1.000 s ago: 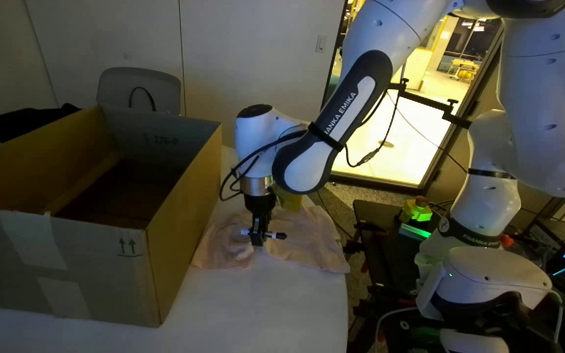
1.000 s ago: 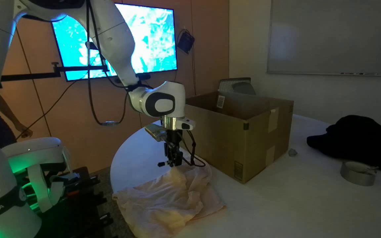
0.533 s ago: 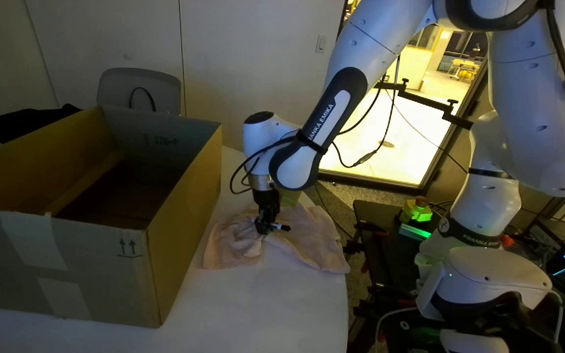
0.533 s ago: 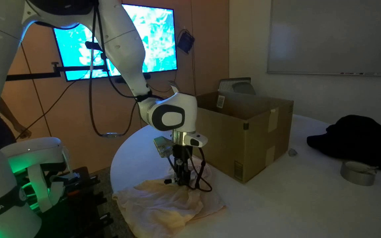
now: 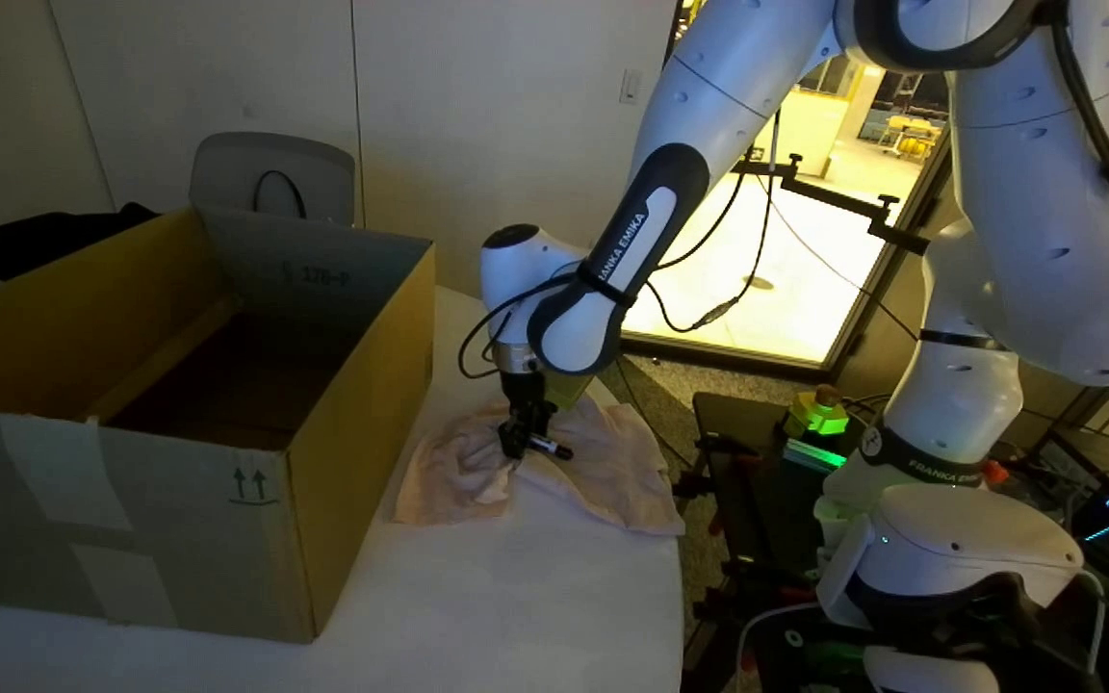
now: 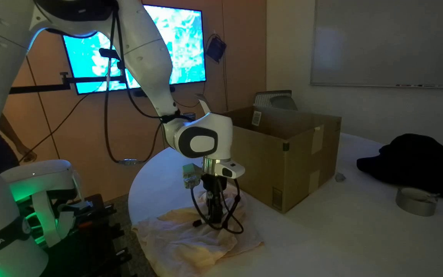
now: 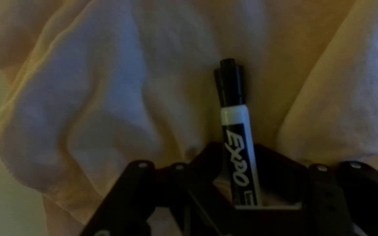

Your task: Put the marker on the towel, fold the towel, and then put the folded towel in the box

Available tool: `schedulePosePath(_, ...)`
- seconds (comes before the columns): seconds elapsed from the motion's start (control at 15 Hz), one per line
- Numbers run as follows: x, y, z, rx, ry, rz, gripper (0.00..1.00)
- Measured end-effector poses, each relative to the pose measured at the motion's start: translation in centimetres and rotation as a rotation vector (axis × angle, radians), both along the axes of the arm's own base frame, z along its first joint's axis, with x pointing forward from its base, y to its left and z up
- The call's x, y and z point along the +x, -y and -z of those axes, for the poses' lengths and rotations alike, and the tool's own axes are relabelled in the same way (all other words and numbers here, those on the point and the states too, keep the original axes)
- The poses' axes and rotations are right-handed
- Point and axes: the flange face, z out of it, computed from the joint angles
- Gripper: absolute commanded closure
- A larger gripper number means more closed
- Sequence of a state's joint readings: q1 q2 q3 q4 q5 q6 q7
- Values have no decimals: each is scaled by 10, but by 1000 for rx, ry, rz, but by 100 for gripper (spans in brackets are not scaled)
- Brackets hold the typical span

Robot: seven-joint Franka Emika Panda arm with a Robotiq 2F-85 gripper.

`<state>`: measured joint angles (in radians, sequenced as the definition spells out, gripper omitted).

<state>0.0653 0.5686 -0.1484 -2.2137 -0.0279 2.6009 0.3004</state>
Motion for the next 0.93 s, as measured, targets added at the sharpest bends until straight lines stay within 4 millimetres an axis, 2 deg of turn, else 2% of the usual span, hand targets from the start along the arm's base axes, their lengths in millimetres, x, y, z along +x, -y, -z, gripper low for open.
schedulePosePath(0.33,-6,-9,-9,-6,35,52,0)
schedulePosePath(0.53,-23,-18,-24,8,64,72,0)
schedulePosePath(0.73,-46,-26,-38,31,75,88,0)
schedulePosePath(0.93,-73,-30,-43,48,65,130,0)
